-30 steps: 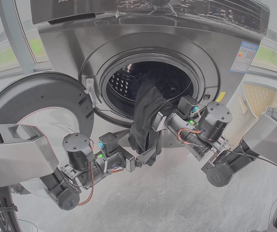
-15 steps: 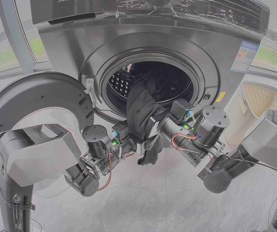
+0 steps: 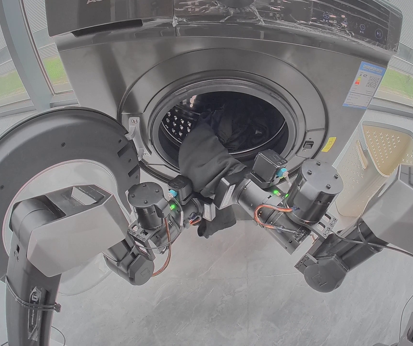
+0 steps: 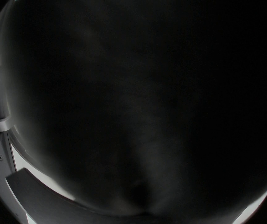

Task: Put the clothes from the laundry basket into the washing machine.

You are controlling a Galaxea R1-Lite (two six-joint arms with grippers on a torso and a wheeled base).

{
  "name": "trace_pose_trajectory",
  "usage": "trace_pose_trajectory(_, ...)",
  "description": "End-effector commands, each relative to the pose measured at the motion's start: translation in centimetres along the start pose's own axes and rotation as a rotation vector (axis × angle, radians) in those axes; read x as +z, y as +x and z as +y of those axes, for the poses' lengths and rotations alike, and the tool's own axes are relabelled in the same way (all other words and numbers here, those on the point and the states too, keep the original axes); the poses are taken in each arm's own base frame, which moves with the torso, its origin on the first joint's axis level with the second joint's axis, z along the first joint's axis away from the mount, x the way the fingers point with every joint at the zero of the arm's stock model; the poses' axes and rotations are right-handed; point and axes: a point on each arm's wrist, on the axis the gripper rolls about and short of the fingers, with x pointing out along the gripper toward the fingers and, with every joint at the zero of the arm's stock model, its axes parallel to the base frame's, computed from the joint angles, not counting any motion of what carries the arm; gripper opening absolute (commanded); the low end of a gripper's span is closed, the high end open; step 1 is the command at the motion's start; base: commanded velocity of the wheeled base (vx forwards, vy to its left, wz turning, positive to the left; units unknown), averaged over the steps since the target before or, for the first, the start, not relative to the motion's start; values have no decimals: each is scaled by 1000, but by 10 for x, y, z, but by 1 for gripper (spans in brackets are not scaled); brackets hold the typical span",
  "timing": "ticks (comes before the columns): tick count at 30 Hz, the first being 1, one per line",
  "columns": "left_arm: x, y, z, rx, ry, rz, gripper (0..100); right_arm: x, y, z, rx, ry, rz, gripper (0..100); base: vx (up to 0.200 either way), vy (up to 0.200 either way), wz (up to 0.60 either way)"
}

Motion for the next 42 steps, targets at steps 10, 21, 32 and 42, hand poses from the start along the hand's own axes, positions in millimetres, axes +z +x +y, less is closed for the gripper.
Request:
trace_pose_trajectory(10, 46, -13, 3, 37, -37, -80, 0, -5, -12, -46, -129, -21, 54, 0, 0, 0, 0)
trace_pose_trajectory(21, 62, -26, -3, 20, -62, -90, 0, -31, -12, -48, -130, -12, 117, 0, 0, 0, 0)
trace_pose_trajectory(32, 76, -37, -5, 35, -67, -99, 0, -31, -37, -41, -96, -12, 194, 100, 0, 0, 0)
trace_pose_trajectory(42, 95, -87, -18, 0, -139, -40, 0, -23, -108, -35, 50, -85, 366, 100, 0, 0, 0)
